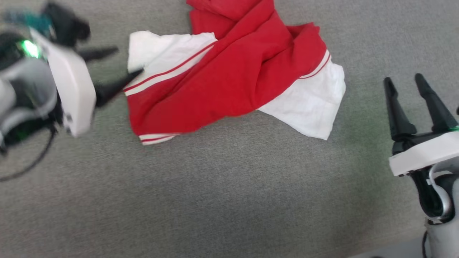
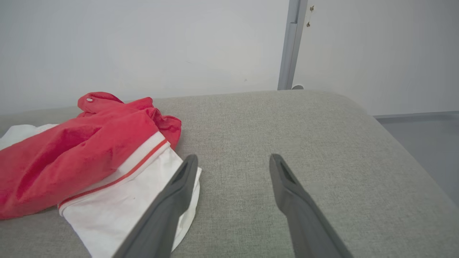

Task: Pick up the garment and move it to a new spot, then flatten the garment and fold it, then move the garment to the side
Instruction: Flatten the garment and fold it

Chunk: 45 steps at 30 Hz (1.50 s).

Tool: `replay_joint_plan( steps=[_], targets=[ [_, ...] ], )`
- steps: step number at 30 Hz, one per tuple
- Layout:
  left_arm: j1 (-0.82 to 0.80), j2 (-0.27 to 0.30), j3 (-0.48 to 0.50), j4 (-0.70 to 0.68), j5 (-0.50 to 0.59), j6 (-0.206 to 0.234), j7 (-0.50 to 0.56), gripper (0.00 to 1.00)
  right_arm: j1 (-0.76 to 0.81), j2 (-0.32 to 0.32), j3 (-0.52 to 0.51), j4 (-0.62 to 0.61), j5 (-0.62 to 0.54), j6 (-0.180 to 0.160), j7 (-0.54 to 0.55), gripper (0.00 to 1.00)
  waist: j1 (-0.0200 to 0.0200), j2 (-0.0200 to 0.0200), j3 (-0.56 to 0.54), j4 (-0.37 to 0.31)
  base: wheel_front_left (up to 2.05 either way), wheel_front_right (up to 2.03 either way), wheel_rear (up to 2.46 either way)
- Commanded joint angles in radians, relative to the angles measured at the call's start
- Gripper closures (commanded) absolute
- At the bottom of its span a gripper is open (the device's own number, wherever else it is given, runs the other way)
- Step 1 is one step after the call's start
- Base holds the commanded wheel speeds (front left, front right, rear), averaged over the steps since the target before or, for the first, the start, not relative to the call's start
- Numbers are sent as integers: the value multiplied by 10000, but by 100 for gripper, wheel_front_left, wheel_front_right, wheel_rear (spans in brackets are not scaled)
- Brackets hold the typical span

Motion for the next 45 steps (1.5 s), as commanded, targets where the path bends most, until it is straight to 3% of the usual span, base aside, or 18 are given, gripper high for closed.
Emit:
replay_joint_plan(
  steps=[1,6,10,17,18,20,30,37,45],
  targets=[
    [-335,-93,15,185,-147,29,331,0,-150,75,69,-38,40,1,-52,0,0,0,157,-176,0,0,0],
    [-1643,-661,-106,1667,-367,29,1674,0,-351,250,346,101,88,1,-225,0,0,0,613,-730,0,0,0],
    [-2080,-857,-236,2824,-549,29,3339,0,-457,424,547,276,160,1,-418,0,0,0,947,-1209,0,0,0],
    [-1966,-1102,-259,3778,-2277,27,5371,2,-479,472,621,546,182,1,-705,0,0,0,1223,-1545,0,0,0],
    [-2018,-1138,-231,3707,-2349,29,5330,23,-495,481,614,558,181,1,-736,0,0,0,1256,-1552,0,0,0],
    [-2011,-1219,-146,3636,-2561,27,5191,100,-563,507,591,603,155,1,-778,0,0,0,1296,-1524,0,0,0],
    [-1689,-1118,411,3564,-2928,21,3376,100,-553,264,283,503,-19,1,-625,0,0,0,830,-449,0,0,0],
    [-393,-200,675,3573,-3327,23,1488,100,-376,-85,3,448,-138,1,-220,0,0,0,65,804,0,0,0],
    [1212,426,768,4381,-3863,23,7,100,-191,-323,-270,16,-318,1,371,0,0,0,-232,1523,0,0,0]
  ],
)
